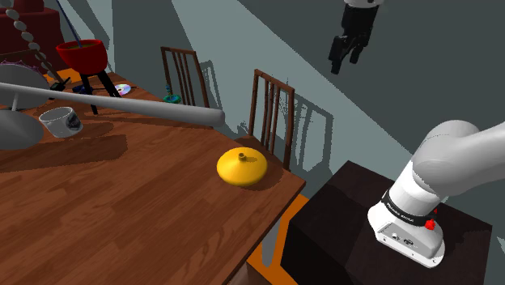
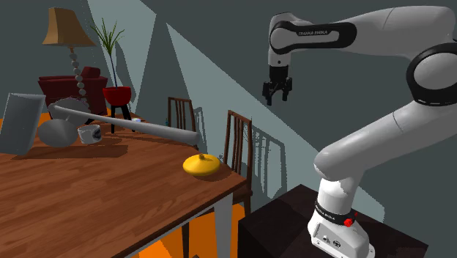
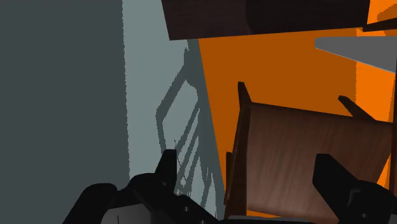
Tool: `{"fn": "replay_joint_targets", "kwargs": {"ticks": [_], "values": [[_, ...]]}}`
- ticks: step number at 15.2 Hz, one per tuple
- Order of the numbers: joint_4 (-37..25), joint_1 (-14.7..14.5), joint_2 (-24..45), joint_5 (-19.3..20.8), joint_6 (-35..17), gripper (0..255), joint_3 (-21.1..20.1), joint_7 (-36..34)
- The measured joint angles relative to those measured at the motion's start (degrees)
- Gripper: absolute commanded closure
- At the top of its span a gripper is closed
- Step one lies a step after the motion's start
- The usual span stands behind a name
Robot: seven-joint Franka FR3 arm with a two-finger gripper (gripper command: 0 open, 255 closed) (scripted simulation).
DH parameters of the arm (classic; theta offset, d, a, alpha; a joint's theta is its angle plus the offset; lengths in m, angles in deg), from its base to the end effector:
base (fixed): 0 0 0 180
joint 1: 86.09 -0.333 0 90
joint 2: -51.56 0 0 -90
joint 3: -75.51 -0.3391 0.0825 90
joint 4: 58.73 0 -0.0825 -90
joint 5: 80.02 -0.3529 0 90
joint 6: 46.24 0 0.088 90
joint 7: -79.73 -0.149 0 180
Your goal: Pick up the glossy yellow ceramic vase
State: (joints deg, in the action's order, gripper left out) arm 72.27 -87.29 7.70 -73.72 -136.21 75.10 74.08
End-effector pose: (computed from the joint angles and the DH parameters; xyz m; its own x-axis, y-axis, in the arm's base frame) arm 0.2684 -0.0081 0.5912 0.9956 -0.0717 0.0604 -0.0779 -0.9910 0.1091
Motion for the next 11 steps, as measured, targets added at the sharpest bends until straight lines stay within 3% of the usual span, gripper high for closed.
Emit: {"fn": "replay_joint_targets", "kwargs": {"ticks": [5,11], "values": [[1.1,-1.1,2.1,-2.2,-2.2,0,-2.8,-3.5],[1.4,-3.4,7.0,-6.7,-6.0,0,-9.0,-10.9]]}}
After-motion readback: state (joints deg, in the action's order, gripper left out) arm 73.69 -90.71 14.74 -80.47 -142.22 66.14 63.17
